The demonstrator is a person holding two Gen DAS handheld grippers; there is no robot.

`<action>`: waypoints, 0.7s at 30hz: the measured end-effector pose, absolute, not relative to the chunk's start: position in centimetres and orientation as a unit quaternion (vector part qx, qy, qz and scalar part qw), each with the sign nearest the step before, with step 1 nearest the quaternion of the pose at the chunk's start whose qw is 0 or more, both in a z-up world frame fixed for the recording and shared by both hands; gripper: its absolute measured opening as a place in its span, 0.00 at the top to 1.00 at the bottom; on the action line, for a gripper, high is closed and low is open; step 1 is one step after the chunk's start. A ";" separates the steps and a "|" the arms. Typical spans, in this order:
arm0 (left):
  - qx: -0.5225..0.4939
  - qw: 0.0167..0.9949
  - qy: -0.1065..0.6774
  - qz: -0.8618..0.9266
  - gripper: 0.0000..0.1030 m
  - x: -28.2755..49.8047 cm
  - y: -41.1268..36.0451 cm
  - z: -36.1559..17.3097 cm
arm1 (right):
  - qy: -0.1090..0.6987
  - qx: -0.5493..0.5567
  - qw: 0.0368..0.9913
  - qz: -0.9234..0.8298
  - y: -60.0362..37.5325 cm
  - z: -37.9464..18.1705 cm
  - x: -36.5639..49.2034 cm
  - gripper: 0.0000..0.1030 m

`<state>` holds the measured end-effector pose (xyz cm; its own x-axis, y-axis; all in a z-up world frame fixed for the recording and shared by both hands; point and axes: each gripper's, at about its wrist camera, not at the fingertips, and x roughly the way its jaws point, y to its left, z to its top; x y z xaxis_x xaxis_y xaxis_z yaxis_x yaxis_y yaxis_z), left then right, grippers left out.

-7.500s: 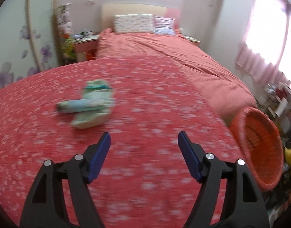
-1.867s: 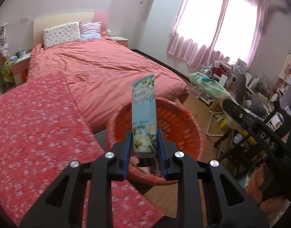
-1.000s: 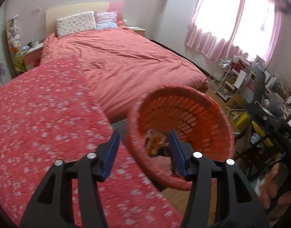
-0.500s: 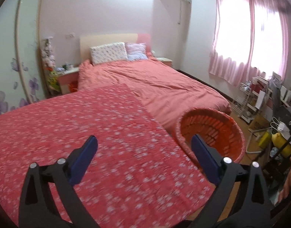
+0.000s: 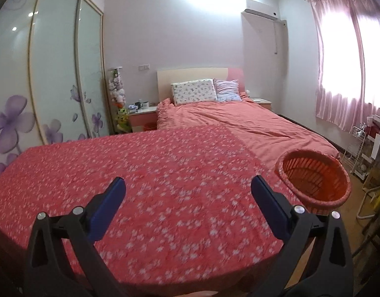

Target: Collect trash

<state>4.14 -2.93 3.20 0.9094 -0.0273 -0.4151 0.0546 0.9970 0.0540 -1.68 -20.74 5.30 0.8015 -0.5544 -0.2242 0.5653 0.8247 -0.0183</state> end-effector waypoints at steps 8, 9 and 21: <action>0.003 0.971 0.237 -0.006 0.04 1.8 -0.4 1.3 | 0.146 0.033 0.950 -0.274 -18.8 4.3 -2.4 0.02; -0.001 0.971 0.241 -0.006 0.04 1.6 -0.2 1.1 | 0.153 0.031 0.949 -0.273 -18.6 4.3 -2.3 0.02; -0.021 0.964 0.266 -0.003 0.04 -0.1 1.3 -0.9 | 0.214 0.044 0.944 -0.248 -16.6 2.2 -2.4 0.02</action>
<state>-0.05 1.25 -0.87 0.8585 -0.0176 -0.5125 -0.0050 0.9991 -0.0428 -2.35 -16.57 2.19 0.7849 -0.4498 -0.4260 0.4879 0.8726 -0.0224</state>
